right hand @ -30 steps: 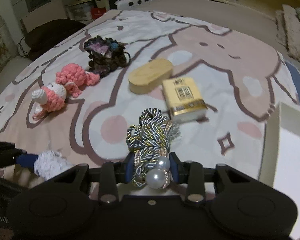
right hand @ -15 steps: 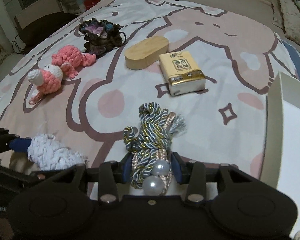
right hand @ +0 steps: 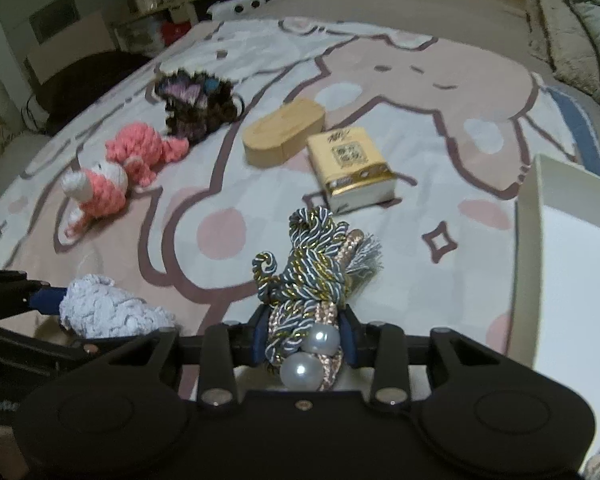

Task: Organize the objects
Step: 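Carry the yarn roll and pearl rope toward the white tray with both tools, then lower the yarn roll and pearl rope into the tray and open both tools, then withdraw both tools from the tray toward the remaining toys on the blanket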

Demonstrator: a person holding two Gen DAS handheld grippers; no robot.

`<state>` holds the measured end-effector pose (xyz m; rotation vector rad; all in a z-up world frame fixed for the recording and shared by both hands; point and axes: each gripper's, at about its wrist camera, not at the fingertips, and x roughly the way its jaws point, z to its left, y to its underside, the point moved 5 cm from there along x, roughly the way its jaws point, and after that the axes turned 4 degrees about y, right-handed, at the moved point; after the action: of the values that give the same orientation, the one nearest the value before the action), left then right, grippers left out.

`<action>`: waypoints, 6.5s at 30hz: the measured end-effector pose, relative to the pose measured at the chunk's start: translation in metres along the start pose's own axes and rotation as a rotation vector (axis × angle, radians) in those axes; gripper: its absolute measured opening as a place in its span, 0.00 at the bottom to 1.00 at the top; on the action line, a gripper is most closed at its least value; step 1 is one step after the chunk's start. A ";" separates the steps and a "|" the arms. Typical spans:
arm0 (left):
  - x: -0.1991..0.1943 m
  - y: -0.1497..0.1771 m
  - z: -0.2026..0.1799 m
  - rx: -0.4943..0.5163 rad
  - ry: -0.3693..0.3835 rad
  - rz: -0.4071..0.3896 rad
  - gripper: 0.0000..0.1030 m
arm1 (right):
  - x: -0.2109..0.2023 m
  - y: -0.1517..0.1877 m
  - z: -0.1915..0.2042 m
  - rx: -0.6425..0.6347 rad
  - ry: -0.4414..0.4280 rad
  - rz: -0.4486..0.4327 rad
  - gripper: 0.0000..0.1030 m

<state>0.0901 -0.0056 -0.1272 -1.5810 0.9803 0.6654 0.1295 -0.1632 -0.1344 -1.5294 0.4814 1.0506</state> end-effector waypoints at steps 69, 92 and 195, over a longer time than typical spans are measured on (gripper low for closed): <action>0.008 0.004 -0.264 1.064 0.413 0.017 0.67 | -0.099 0.107 -0.197 0.339 0.104 0.033 0.36; 0.043 0.002 -0.258 1.047 0.448 0.173 0.91 | -0.123 0.099 -0.192 0.326 0.070 0.006 0.55; -0.071 -0.105 0.028 0.060 0.024 -0.287 1.00 | -0.095 -0.038 -0.063 0.240 0.163 -0.262 1.00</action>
<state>0.1472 0.0441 -0.0223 -1.6396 0.7632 0.4151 0.1327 -0.2357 -0.0384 -1.4236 0.4858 0.6446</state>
